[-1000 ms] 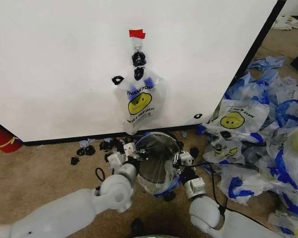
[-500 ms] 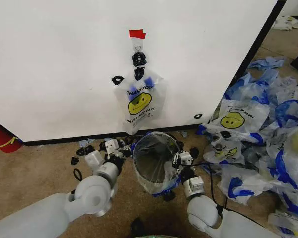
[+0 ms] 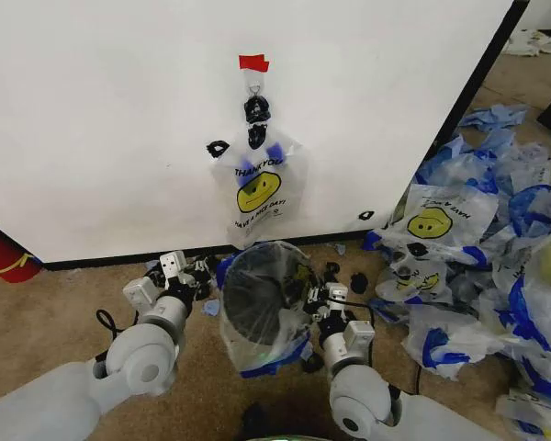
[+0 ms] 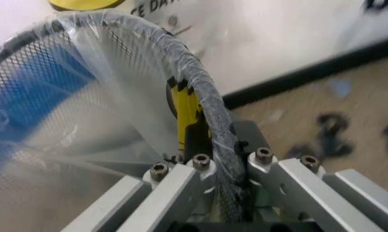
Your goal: Pick up the garbage bag from the wall and place it over the trash bin.
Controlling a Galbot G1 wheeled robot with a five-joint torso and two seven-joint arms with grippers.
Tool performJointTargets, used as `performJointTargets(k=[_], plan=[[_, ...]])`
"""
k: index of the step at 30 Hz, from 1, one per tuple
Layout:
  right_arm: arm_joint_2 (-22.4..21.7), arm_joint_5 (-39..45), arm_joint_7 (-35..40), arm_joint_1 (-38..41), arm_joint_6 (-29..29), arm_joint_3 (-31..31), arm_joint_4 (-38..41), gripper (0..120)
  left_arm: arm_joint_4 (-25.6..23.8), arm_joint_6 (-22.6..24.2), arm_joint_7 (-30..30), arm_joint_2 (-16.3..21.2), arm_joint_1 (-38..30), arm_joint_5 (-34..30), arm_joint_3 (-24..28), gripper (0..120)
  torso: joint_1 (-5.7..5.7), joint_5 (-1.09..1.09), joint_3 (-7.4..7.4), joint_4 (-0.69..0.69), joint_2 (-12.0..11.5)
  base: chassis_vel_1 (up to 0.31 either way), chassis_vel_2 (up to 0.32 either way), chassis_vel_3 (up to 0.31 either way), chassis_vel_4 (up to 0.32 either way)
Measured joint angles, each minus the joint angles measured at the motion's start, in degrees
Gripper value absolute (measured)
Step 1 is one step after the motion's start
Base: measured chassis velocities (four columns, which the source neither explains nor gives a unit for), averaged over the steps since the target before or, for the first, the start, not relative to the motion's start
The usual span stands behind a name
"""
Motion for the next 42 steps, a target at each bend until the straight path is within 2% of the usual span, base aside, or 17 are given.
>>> performJointTargets(k=[4, 8, 17, 24, 38, 42], plan=[[1.24, 5.81, 0.44, 1.51, 0.14, -1.17, 0.13, 0, 0.55, 0.01, -0.03, -0.41, -0.16, 0.13, 0.12, 0, 0.0, -0.01, 0.0, 0.01, 0.0, 0.0, 0.0, 0.0, 0.0], [2.28, 7.3, 0.73, 1.8, -0.15, -2.2, -0.93, 0, 0.87, -0.01, -0.02, -0.72, -0.42, 0.15, 0.17, 0, 0.0, 0.0, 0.0, 0.01, 0.0, 0.0, 0.0, 0.0, 0.0], [4.1, 6.38, 2.03, 1.74, -1.2, -4.03, -4.83, 0, 1.61, -0.31, 0.1, -1.26, 0.22, 1.4, 0.14, 0, 0.0, 0.0, 0.0, 0.0, 0.0, 0.0, 0.0, 0.0, 0.0], [4.83, 5.92, 2.01, 2.37, -0.74, -2.75, -7.81, 0, 2.0, -0.43, 0.78, -1.65, 1.5, 2.64, 0.12, 0, 0.0, 0.0, 0.0, 0.0, 0.0, 0.0, 0.0, 0.0, 0.0], [6.39, 5.21, 2.71, 2.09, -0.61, -2.68, -9.47, 0, 2.04, -0.42, 0.88, -2.11, 2.87, 3.14, -0.05, 0, 0.0, 0.0, -0.01, 0.0, 0.01, 0.0, 0.0, 0.0, 0.0], [6.8, 5.11, 4.11, 2.53, -1.21, -2.83, -9.57, 0, 2.21, -0.45, 1.03, -2.39, 3.62, 3.94, -0.18, 16, 0.0, 0.0, 0.0, 0.02, 0.01, 0.0, 0.0, 0.0, 0.0]])
